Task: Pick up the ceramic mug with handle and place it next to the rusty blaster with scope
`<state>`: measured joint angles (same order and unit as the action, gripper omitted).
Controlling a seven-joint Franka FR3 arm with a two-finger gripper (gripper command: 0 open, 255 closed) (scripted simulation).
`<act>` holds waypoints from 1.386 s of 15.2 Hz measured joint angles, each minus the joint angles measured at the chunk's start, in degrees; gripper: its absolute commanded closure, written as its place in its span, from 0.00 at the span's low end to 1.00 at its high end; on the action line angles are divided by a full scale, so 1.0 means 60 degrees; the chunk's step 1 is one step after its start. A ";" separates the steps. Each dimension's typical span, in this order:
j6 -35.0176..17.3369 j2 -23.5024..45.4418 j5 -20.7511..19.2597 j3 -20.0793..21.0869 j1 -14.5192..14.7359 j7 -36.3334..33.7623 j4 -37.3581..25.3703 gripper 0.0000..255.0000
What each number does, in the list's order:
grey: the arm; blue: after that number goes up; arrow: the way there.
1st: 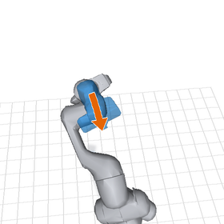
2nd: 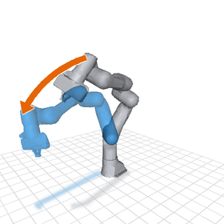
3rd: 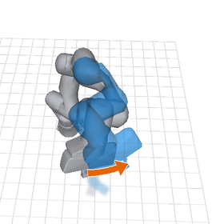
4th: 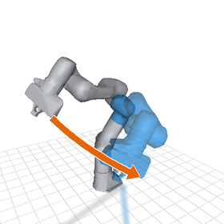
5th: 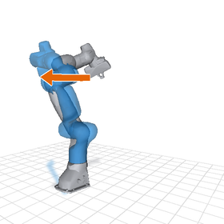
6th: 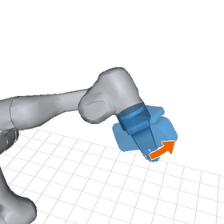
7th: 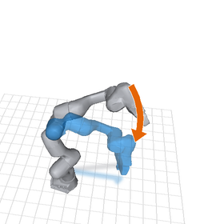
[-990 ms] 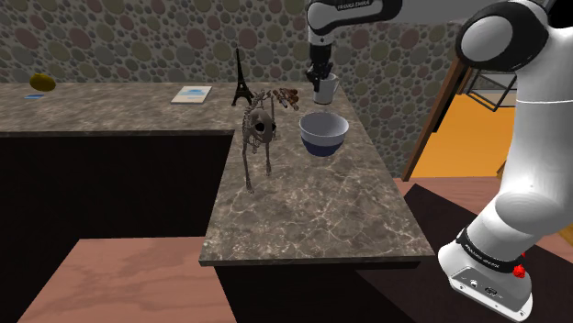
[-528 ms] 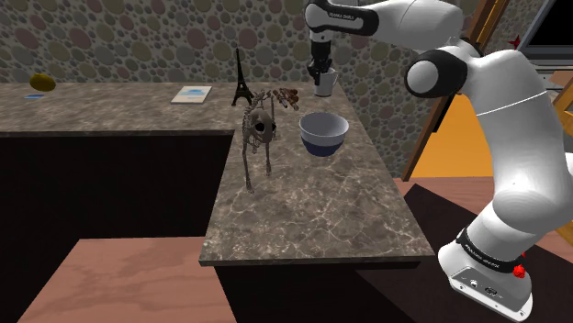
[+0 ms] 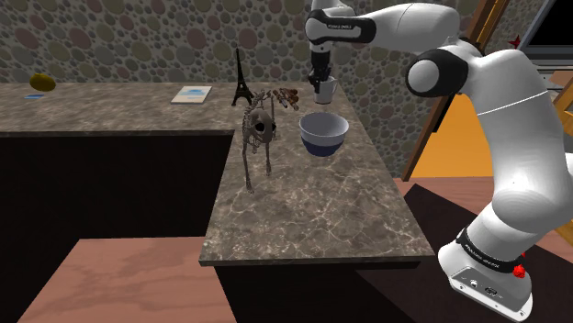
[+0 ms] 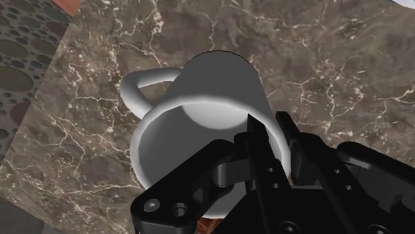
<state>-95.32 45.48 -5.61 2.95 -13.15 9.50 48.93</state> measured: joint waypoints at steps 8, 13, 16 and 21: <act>-0.1143 -0.0139 -0.0017 0.0007 -0.0022 -0.0102 0.1288 1.00; -0.1789 -0.0113 -0.0030 0.0002 -0.0049 -0.0136 0.1908 1.00; -0.2048 -0.0106 -0.0036 0.0000 -0.0058 -0.0153 0.2162 1.00; -0.2110 -0.0094 -0.0038 -0.0001 -0.0058 -0.0158 0.2207 1.00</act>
<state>-107.98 44.92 -5.84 2.94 -13.50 8.55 62.17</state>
